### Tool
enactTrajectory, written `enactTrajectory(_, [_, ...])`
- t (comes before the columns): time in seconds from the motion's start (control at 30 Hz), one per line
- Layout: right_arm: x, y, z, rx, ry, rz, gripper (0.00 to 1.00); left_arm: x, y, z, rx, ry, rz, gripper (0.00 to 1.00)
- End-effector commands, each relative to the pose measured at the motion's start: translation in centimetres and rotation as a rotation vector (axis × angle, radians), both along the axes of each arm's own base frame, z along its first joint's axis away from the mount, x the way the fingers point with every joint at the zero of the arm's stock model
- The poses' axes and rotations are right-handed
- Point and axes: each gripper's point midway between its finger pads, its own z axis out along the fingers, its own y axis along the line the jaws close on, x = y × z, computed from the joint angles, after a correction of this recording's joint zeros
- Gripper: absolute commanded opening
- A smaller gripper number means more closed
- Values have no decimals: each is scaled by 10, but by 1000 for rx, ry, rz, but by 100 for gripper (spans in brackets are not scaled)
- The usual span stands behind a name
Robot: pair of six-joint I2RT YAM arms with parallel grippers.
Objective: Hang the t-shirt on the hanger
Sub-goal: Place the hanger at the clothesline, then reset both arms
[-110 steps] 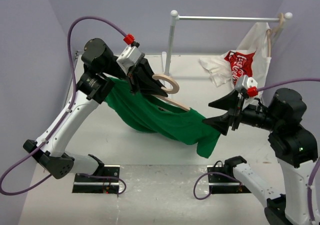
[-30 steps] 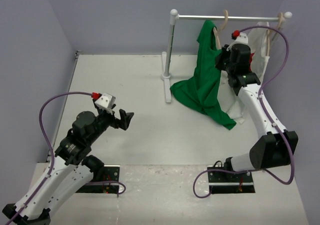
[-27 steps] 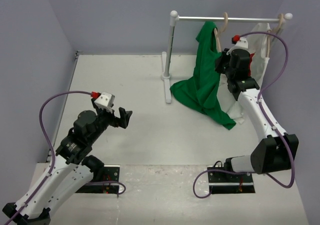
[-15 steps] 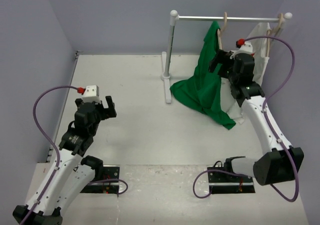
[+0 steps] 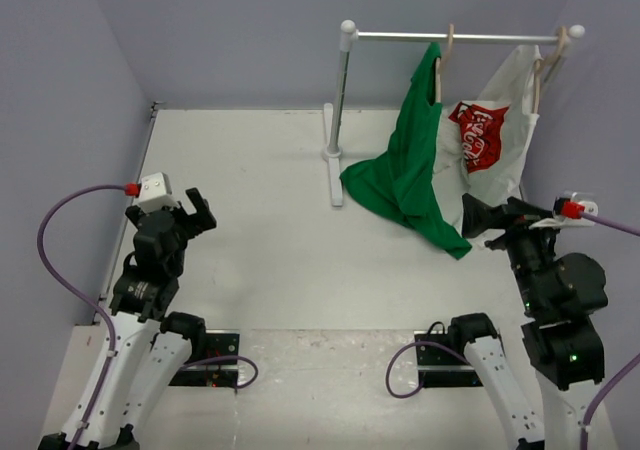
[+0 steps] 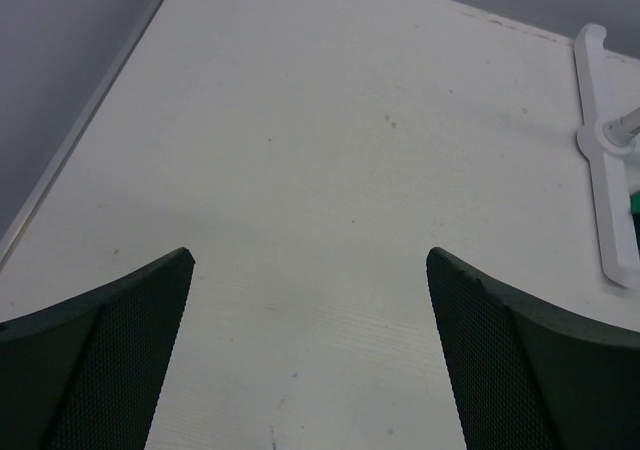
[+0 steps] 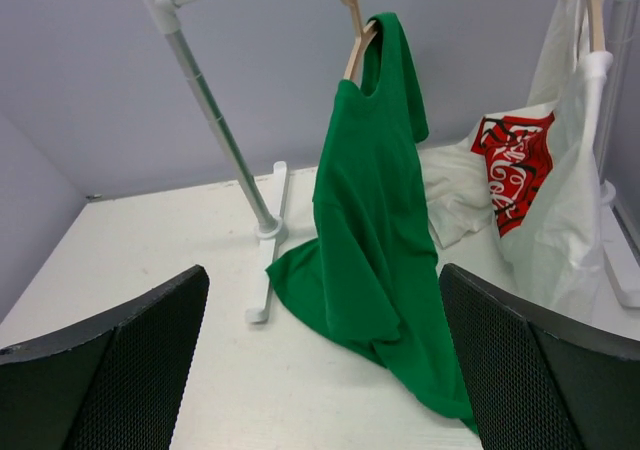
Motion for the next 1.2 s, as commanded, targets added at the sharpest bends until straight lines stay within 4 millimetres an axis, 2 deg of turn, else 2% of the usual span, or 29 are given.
enactTrajectory(0.0, [-17,-6,-45,-37,114,-12,99,-1,-2,24,12,-63,-37,100])
enactTrajectory(0.13, [-30,-2,-50,-36,79,23,99,-9,1,34,21,-103,-33,100])
enactTrajectory(0.33, [-21,-4,-63,-48,60,2,99,-21,6,46,15,-183,-19,100])
enactTrajectory(0.67, [-18,-22,-78,2,32,-105,99,-16,2,41,15,-157,-35,100])
enactTrajectory(0.87, [-18,-19,-75,32,26,-95,99,-15,-1,39,15,-152,-54,100])
enactTrajectory(1.17, [-13,-19,-81,41,59,-105,99,-14,-6,40,12,-158,-81,100])
